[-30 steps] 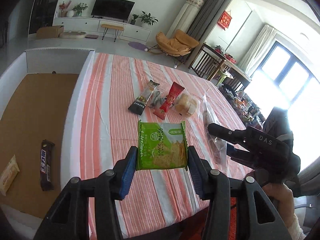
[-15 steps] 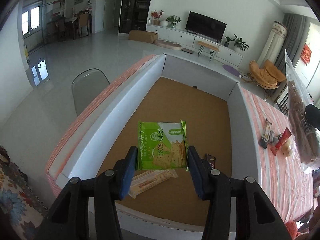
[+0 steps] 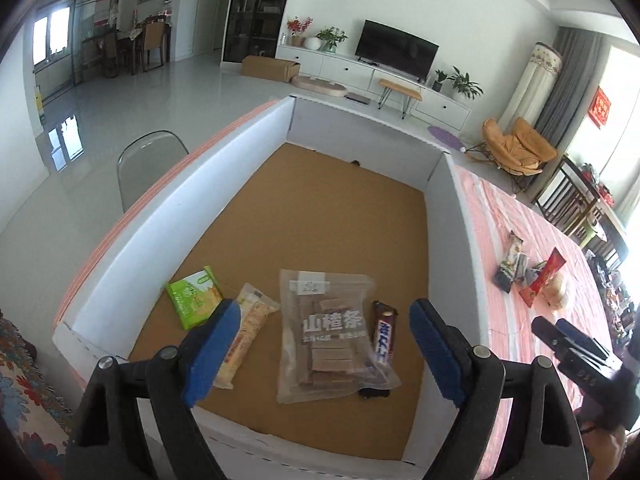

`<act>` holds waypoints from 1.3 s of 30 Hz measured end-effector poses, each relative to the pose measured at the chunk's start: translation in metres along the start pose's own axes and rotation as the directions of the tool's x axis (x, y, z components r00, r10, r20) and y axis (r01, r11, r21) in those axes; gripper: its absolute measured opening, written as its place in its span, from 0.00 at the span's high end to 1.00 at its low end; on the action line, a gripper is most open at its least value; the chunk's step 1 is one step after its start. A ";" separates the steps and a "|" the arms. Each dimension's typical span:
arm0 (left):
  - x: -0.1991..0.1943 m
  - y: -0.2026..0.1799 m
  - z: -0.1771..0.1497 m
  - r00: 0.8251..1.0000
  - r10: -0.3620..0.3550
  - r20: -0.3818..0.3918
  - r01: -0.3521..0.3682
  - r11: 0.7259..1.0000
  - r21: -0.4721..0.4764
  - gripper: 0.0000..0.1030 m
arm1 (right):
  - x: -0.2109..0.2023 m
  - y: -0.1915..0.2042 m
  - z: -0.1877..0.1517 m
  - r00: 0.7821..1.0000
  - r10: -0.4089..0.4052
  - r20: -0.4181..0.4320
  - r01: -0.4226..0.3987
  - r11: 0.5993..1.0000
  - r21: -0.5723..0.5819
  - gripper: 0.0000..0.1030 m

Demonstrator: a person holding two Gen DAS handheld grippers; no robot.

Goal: Organize snacks

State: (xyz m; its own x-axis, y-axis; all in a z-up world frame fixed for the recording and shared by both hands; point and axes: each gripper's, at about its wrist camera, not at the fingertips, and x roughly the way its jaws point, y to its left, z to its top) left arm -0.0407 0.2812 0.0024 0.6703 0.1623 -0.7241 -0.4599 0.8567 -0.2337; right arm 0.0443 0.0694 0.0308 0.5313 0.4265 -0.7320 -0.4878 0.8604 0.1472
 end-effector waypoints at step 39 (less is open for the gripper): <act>0.148 -0.270 -0.106 0.982 -0.063 -0.177 0.139 0.878 0.459 0.00 | -0.019 -0.222 -0.110 0.859 -0.497 -0.126 0.501 0.761 0.413 0.15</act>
State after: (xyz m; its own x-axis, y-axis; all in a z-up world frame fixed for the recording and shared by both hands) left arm 0.1205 0.0222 -0.1107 0.5841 0.0185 -0.8115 -0.0431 0.9990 -0.0082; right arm 0.0659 -0.1602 -0.0612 0.6112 -0.0963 -0.7856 0.1807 0.9833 0.0201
